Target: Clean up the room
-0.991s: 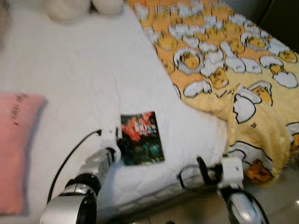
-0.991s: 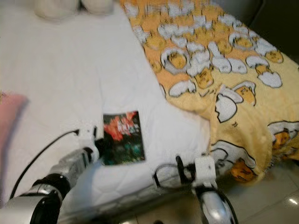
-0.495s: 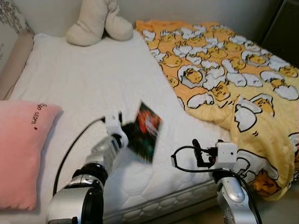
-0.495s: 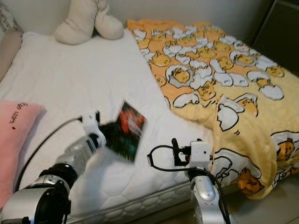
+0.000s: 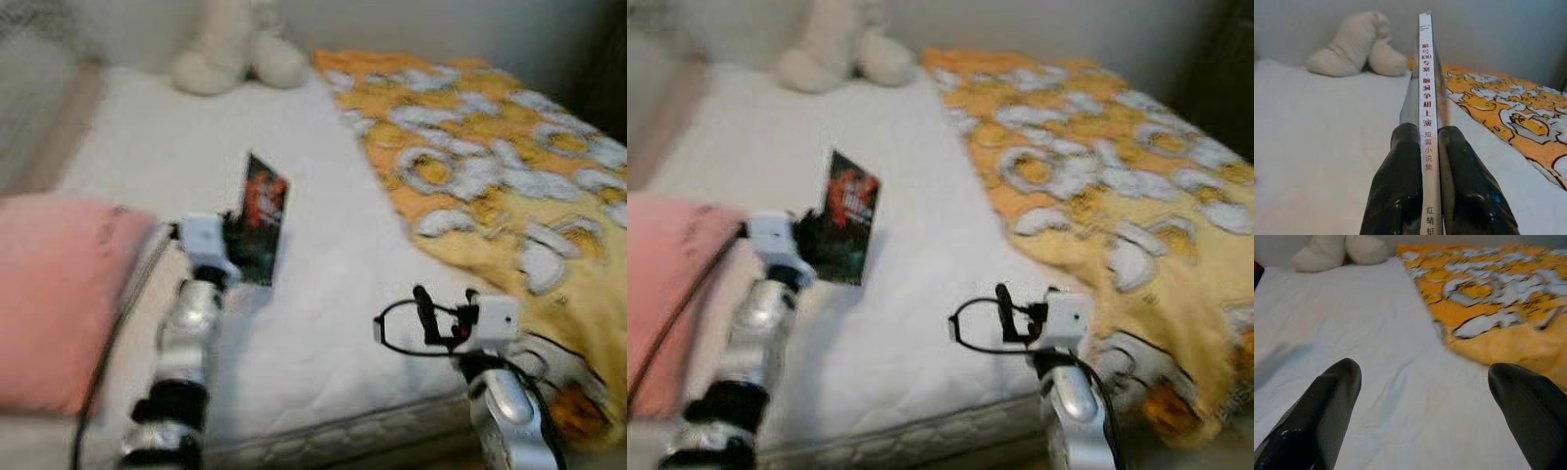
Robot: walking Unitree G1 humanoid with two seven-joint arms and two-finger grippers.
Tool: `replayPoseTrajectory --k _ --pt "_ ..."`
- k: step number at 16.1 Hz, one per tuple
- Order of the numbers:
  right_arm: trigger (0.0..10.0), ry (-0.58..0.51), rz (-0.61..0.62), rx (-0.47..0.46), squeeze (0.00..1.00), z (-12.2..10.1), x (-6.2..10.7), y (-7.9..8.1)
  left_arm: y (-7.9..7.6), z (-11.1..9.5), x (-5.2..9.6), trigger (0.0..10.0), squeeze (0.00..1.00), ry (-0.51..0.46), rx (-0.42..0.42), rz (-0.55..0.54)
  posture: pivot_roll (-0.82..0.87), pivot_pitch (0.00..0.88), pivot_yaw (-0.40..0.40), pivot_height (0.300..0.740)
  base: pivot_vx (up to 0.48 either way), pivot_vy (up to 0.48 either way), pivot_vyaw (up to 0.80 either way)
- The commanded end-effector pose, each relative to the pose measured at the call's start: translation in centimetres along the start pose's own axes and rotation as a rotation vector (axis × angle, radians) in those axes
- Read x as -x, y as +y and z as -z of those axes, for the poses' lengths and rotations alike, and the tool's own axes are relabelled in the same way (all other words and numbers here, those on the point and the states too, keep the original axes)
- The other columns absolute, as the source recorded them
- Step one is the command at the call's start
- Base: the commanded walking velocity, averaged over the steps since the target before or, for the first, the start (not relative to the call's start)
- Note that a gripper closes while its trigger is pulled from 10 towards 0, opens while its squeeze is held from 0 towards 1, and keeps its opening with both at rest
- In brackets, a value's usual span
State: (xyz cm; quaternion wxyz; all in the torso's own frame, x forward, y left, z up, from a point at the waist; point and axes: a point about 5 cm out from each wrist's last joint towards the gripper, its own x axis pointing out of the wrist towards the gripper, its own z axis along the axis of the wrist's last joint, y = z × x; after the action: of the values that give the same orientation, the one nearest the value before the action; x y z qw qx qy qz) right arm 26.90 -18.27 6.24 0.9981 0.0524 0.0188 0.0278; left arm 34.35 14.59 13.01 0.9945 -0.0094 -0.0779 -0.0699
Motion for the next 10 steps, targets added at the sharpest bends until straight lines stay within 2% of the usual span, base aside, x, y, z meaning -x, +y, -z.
replayPoseTrajectory --k 1,4,6,8,10 --pt "10.0 -0.006 0.001 0.006 0.0 -0.3 -0.5 0.0 -1.3 -1.0 -0.5 10.0 0.0 -0.019 -0.076 0.017 0.11 0.0 0.019 0.74 0.0 0.0 0.69" --pt "10.0 -0.007 -0.059 -0.007 0.0 -0.6 -1.7 1.3 -2.0 -1.3 -1.0 10.0 0.0 -0.006 -0.132 0.019 0.13 0.0 0.026 0.74 0.0 0.0 0.64" --pt "10.0 0.001 -0.073 -0.009 0.0 -0.3 -1.9 1.4 -2.3 -1.7 -1.0 10.0 0.0 -0.009 -0.177 0.014 0.14 0.0 0.028 0.74 0.0 0.0 0.57" --pt "10.0 0.004 -0.091 -0.009 0.0 -0.3 -2.1 1.5 -3.4 -2.1 -1.2 10.0 0.0 -0.021 -0.209 0.034 0.14 0.0 0.03 0.74 0.0 0.0 0.48" --pt "10.0 0.007 -0.105 -0.011 0.0 -0.3 -2.4 1.5 -3.8 -2.1 -1.6 10.0 0.0 -0.01 -0.21 0.028 0.13 0.0 0.029 0.74 0.0 0.0 0.44"
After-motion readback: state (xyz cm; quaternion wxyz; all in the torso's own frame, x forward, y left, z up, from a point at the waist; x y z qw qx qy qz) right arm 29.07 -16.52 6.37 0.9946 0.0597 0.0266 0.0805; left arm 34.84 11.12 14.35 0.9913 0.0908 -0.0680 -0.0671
